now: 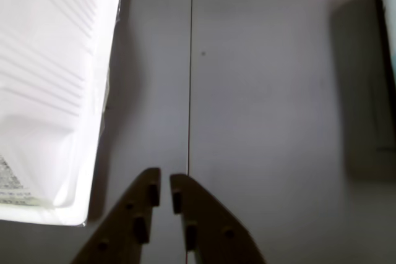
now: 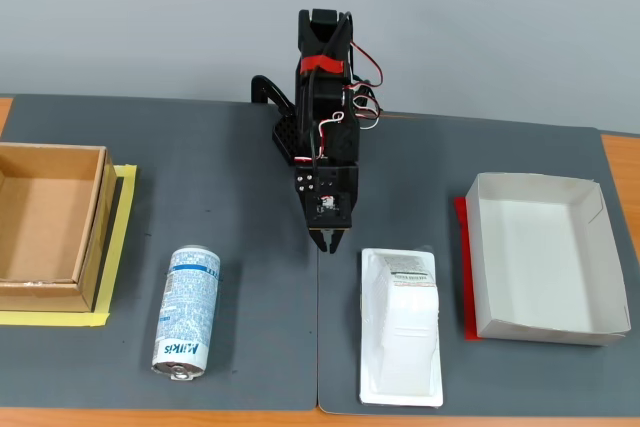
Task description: Pick the sandwich and put it in the gray box
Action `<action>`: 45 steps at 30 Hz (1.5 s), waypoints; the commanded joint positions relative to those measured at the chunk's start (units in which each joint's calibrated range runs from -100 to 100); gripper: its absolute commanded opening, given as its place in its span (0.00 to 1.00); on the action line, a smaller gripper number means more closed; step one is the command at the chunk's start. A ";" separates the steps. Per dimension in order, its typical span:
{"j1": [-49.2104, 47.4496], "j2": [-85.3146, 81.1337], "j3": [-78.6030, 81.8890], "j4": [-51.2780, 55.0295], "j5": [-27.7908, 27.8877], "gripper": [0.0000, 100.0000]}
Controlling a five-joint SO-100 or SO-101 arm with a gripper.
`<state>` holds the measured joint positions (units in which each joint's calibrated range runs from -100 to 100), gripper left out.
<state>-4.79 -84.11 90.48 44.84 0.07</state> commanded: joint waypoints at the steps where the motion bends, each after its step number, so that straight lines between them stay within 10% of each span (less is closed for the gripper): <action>1: -1.81 3.70 -6.22 -0.31 -0.20 0.02; 34: -15.02 54.14 -59.23 -0.05 -8.90 0.02; 45: -20.76 68.13 -80.67 15.92 -12.39 0.02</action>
<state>-24.98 -17.16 16.12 58.72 -12.04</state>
